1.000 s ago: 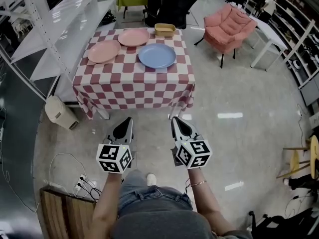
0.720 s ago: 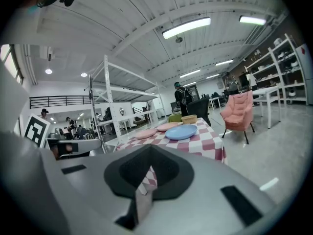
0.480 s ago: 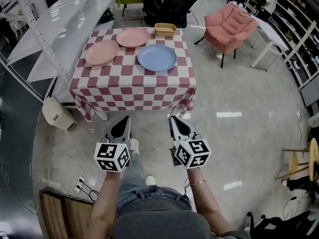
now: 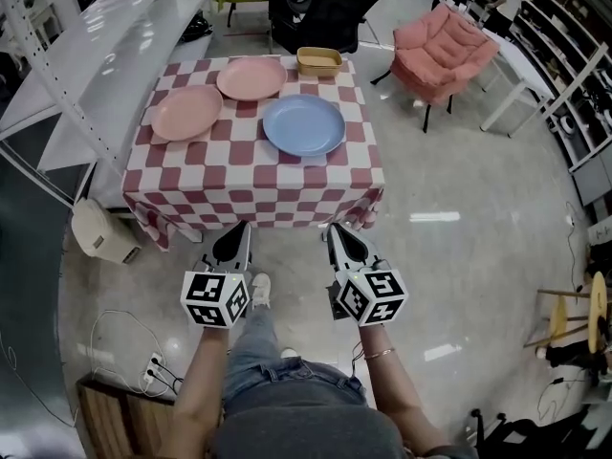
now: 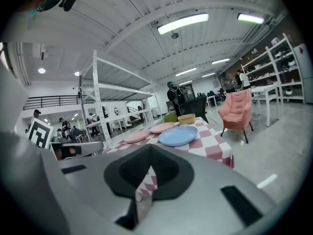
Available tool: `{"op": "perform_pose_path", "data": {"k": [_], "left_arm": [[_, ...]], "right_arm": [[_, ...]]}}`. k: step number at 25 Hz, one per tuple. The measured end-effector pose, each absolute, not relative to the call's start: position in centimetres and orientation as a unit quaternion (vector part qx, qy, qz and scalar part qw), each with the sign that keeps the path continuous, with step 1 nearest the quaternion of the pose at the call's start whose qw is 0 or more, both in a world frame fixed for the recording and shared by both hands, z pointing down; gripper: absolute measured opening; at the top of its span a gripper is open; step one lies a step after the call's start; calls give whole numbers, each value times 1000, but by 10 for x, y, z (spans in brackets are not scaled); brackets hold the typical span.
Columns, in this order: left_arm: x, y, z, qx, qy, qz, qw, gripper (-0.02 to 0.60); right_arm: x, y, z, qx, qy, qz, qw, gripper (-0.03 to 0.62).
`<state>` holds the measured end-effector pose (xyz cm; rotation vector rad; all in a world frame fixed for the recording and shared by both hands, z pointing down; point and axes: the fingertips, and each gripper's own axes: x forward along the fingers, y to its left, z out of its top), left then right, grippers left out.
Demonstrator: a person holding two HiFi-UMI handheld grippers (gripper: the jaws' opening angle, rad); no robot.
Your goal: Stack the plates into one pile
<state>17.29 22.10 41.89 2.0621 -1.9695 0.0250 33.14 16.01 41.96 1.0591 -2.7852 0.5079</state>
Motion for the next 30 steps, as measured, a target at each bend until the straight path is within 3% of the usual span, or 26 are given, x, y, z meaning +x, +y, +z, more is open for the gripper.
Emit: {"op": "perform_pose_path", "data": {"k": [16, 30], "left_arm": [[75, 88, 438, 722, -670, 27, 170, 15], [38, 4, 450, 742, -642, 36, 189, 15]], "right_arm": [[249, 42, 436, 390, -896, 199, 76, 9], [222, -25, 442, 441, -871, 200, 83, 9]]}}
